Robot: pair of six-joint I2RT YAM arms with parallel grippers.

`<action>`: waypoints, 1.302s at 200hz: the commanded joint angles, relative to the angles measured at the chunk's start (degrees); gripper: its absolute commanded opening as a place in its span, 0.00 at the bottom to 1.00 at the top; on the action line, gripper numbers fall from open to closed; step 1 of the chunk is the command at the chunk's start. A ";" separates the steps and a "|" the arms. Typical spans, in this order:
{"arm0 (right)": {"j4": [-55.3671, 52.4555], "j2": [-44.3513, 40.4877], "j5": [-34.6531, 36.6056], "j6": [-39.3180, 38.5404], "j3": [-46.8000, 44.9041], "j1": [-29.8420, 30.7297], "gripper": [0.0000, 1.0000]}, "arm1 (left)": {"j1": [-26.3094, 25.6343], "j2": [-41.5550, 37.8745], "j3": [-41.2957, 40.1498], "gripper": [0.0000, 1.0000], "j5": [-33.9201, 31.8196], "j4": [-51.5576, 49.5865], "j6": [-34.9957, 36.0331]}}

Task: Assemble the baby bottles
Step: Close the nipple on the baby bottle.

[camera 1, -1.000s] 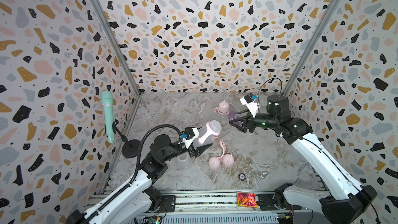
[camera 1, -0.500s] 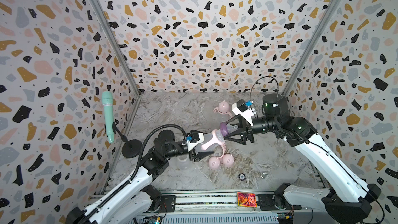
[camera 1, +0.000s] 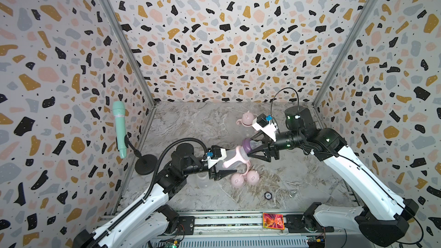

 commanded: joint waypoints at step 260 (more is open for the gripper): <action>13.44 0.62 -7.00 0.49 -13.20 7.55 0.00 | -0.02 -0.30 5.24 0.00 6.86 4.03 -0.63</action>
